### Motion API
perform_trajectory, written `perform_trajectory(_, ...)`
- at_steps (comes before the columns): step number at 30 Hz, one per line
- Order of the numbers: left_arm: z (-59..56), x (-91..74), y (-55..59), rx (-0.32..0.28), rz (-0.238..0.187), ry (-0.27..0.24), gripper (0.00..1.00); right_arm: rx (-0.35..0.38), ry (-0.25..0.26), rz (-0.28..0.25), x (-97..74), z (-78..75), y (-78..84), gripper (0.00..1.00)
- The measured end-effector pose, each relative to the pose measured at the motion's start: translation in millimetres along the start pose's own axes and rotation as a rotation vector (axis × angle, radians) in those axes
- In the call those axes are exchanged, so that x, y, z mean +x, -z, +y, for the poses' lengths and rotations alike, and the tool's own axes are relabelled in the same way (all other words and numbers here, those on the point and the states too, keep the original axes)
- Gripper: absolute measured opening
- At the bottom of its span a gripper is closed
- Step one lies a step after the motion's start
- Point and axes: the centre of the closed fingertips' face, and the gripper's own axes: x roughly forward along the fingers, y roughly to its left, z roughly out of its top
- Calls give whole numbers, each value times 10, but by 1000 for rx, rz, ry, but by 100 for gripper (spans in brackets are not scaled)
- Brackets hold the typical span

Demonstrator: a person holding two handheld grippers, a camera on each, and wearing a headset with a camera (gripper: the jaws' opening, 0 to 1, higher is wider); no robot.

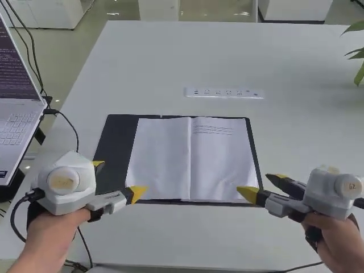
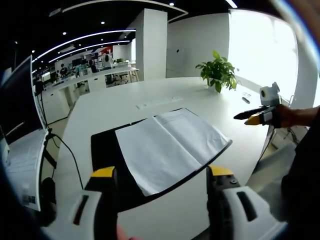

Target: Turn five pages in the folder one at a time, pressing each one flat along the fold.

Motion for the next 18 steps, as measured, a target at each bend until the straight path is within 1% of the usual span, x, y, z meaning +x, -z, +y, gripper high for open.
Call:
perform_trajectory(5,5,-114,29,-32,-10,-18,77,6,10,-19,-72,25,-19,69)
perform_trajectory(9,8,-178,10,-45,-22,-26,79,-2,12,-6,-91,31,17,70)
perform_trajectory(14,5,-184,-9,-45,-25,-27,81,7,21,-10,-125,22,36,71)
perform_trajectory(18,-19,-145,-36,-41,-22,-22,81,11,28,-8,-146,14,55,72)
